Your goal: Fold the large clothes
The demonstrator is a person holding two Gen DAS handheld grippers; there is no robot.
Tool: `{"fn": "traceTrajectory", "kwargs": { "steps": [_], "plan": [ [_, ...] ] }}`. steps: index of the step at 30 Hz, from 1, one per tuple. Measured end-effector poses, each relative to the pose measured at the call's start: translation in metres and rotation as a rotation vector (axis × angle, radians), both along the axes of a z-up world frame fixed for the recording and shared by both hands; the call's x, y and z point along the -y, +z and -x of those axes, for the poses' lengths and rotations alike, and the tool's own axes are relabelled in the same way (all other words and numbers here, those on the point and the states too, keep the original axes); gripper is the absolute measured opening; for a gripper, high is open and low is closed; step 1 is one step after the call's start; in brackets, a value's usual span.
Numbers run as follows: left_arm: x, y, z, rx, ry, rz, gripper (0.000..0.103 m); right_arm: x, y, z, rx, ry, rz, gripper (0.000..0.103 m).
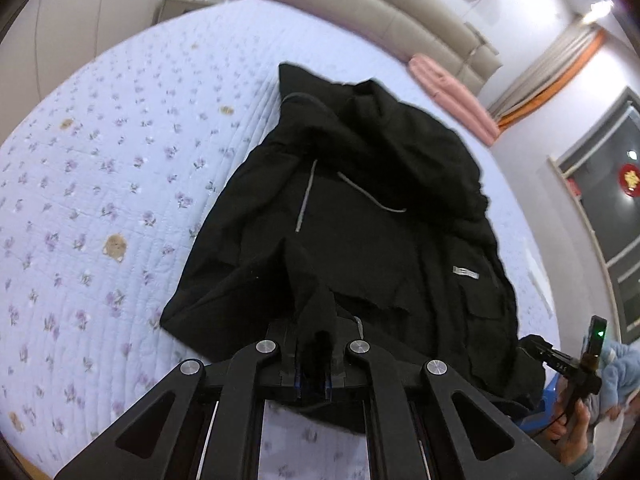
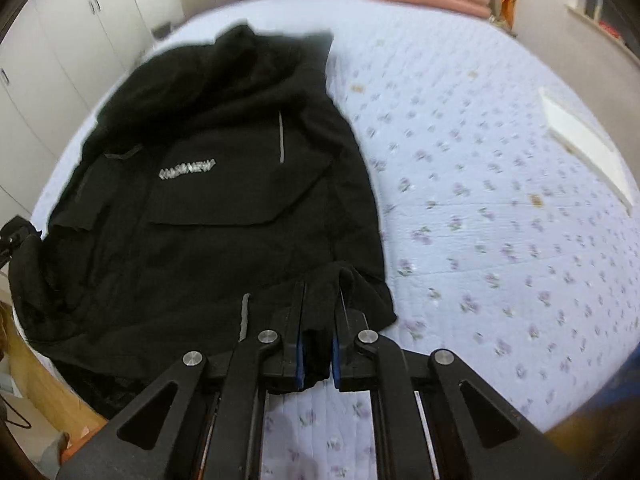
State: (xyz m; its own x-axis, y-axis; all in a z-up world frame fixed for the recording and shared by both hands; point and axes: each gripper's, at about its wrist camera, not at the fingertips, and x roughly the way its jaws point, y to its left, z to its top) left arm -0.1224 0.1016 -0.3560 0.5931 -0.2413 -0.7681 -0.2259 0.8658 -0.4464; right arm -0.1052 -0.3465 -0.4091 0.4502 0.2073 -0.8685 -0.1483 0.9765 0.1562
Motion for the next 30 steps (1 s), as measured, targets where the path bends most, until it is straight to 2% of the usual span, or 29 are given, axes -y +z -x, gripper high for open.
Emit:
{"fn": "traceTrajectory", "kwargs": {
  "steps": [3,8,10,14,20,23,26,30],
  "plan": [
    [-0.004,0.016,-0.024,-0.021,0.002,0.009,0.007,-0.006,0.007,-0.025,-0.067,0.002,0.01,0.01],
    [-0.018,0.064,-0.074,0.002,0.002,-0.011,0.007,-0.013,0.055,-0.072,-0.085,0.032,0.07,0.01],
    [-0.028,0.081,-0.099,0.019,0.007,-0.027,0.008,-0.015,0.077,-0.108,-0.097,0.016,0.098,0.01],
    [-0.05,0.106,-0.16,0.037,0.03,-0.033,0.008,-0.023,0.111,-0.163,-0.061,0.01,0.13,0.01],
    [-0.077,0.123,-0.24,0.076,0.051,-0.041,0.008,-0.052,0.152,-0.258,0.057,0.005,0.185,0.01],
    [-0.085,0.113,-0.285,0.068,0.041,-0.043,0.01,-0.063,0.153,-0.309,0.083,-0.015,0.197,0.01],
    [-0.081,0.079,-0.325,-0.029,0.038,-0.099,0.011,-0.073,0.122,-0.361,0.027,-0.053,0.232,0.01],
    [-0.074,0.025,-0.349,-0.109,0.023,-0.124,0.011,-0.084,0.071,-0.391,-0.057,-0.067,0.277,0.01]
  ]
}}
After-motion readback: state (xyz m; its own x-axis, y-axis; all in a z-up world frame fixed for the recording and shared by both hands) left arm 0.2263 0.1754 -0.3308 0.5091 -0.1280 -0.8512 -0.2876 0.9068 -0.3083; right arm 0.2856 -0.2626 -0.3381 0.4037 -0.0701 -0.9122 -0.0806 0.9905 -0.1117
